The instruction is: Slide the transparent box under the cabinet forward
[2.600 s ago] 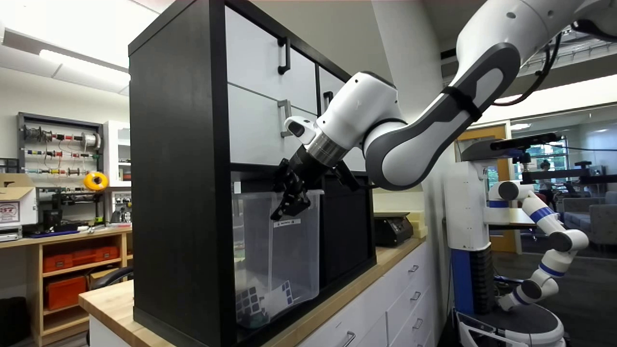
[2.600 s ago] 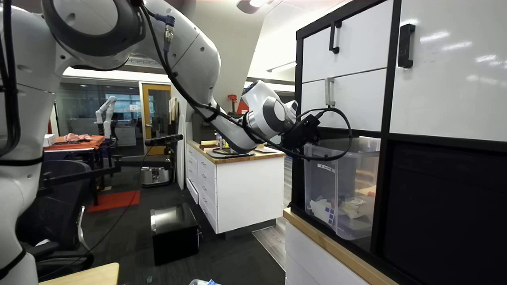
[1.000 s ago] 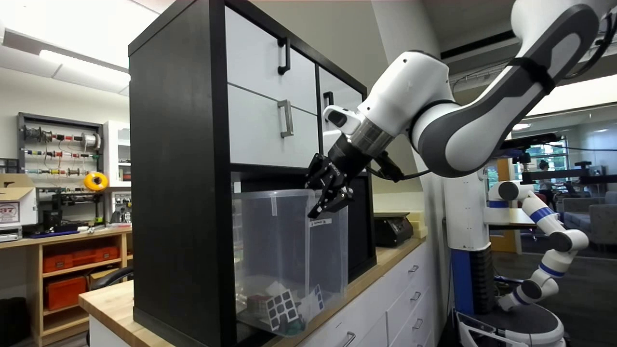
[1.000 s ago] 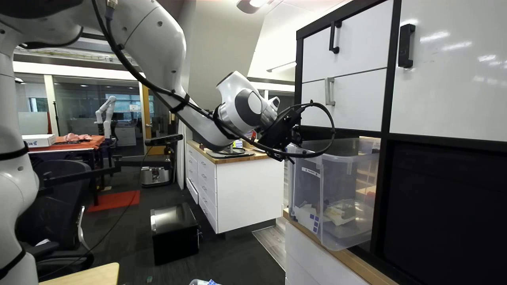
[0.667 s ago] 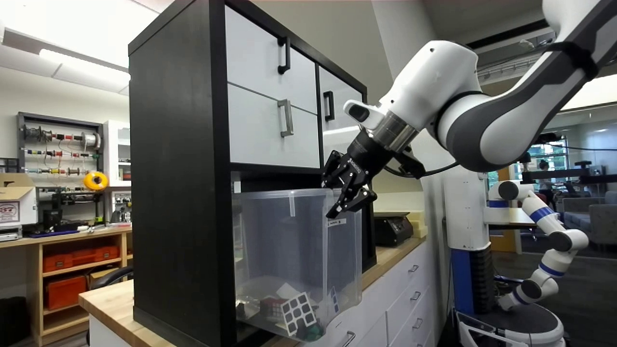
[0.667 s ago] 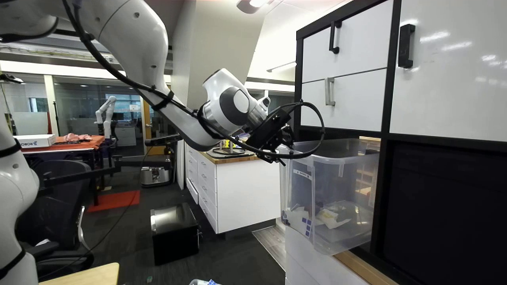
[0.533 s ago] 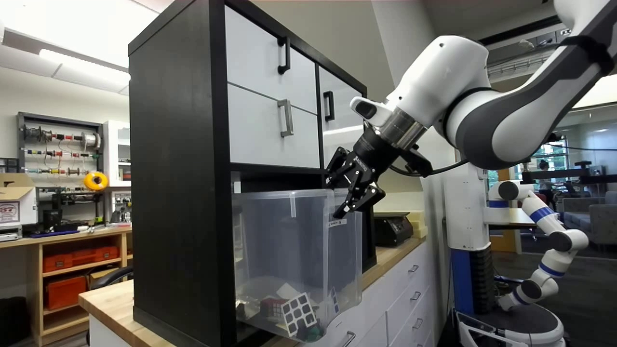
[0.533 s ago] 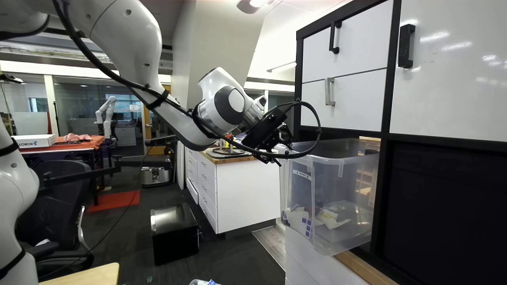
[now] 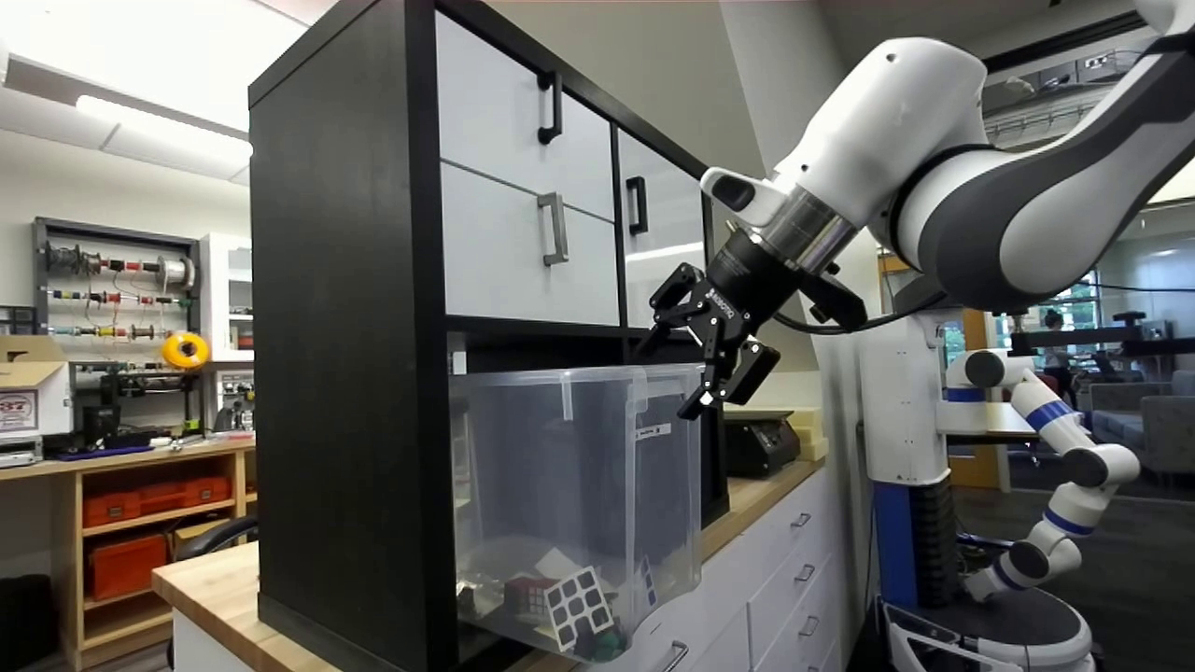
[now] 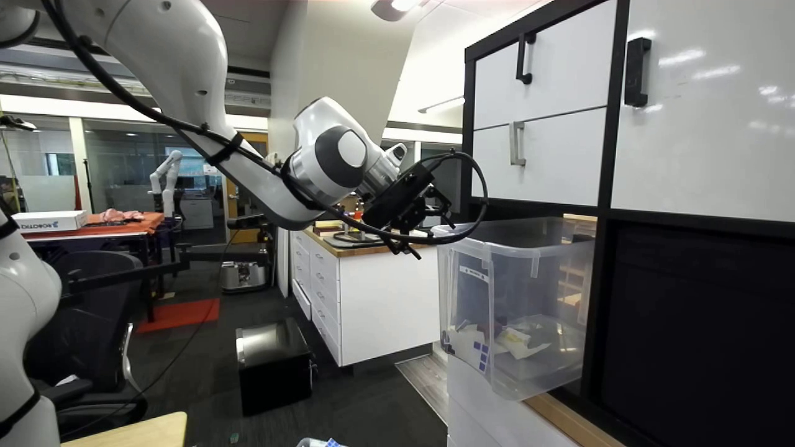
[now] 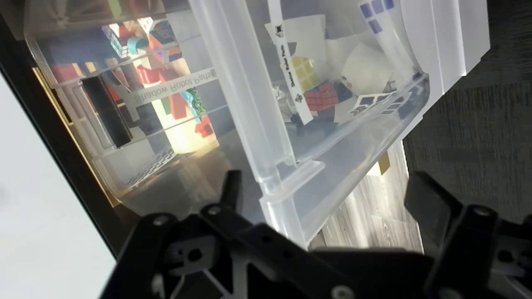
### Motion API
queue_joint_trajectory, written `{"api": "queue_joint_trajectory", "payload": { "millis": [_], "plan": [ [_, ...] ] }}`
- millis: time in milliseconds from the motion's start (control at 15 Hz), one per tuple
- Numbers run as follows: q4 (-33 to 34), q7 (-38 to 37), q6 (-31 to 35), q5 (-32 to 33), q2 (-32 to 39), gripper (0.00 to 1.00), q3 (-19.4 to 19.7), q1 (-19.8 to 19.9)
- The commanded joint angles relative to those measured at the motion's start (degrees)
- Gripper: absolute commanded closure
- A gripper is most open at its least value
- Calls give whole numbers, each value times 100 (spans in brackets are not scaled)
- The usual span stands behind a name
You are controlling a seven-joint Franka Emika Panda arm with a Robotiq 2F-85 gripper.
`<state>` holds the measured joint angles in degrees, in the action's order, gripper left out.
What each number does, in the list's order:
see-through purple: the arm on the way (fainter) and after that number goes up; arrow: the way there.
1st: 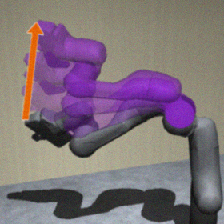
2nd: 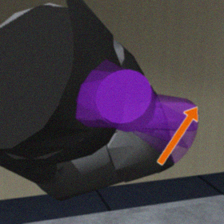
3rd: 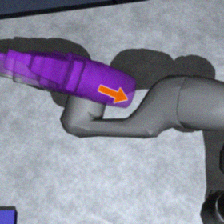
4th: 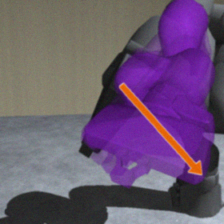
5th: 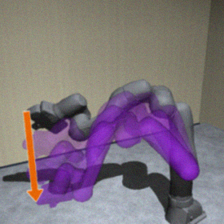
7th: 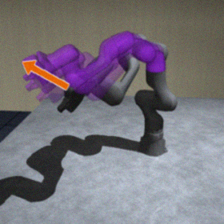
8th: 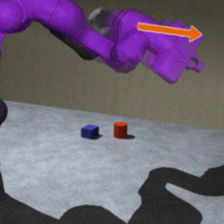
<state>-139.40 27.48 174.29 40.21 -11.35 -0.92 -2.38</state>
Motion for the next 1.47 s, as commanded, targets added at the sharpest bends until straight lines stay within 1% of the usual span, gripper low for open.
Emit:
{"api": "queue_joint_trajectory", "payload": {
  "millis": [0,200,267,333,467,600,800,1000,1200,1267,1333,1400],
  "plan": [
    [-55,-84,-735,-532,-389,0,-35,-213],
    [187,20,-1661,-1352,-560,0,-24,-485],
    [306,-57,-1948,-1521,-607,0,-140,-411],
    [428,-90,-2240,-1659,-652,0,-164,-423],
    [714,-211,-2833,-1825,-715,0,-242,-364],
    [1076,-403,-3645,-1928,-689,0,-307,-306],
    [1584,-697,-4790,-2112,-516,0,-308,-278],
    [1978,-917,-5736,-2410,-335,0,-253,-288],
    [2238,-1116,-6290,-2699,-180,0,-210,-277],
    [2251,-1216,-6286,-2705,-162,0,-210,-266],
    [2199,-1448,-6112,-2532,-170,0,-250,-231],
    [2057,-1127,-6040,-2569,-257,0,-217,-292]
  ]
}}
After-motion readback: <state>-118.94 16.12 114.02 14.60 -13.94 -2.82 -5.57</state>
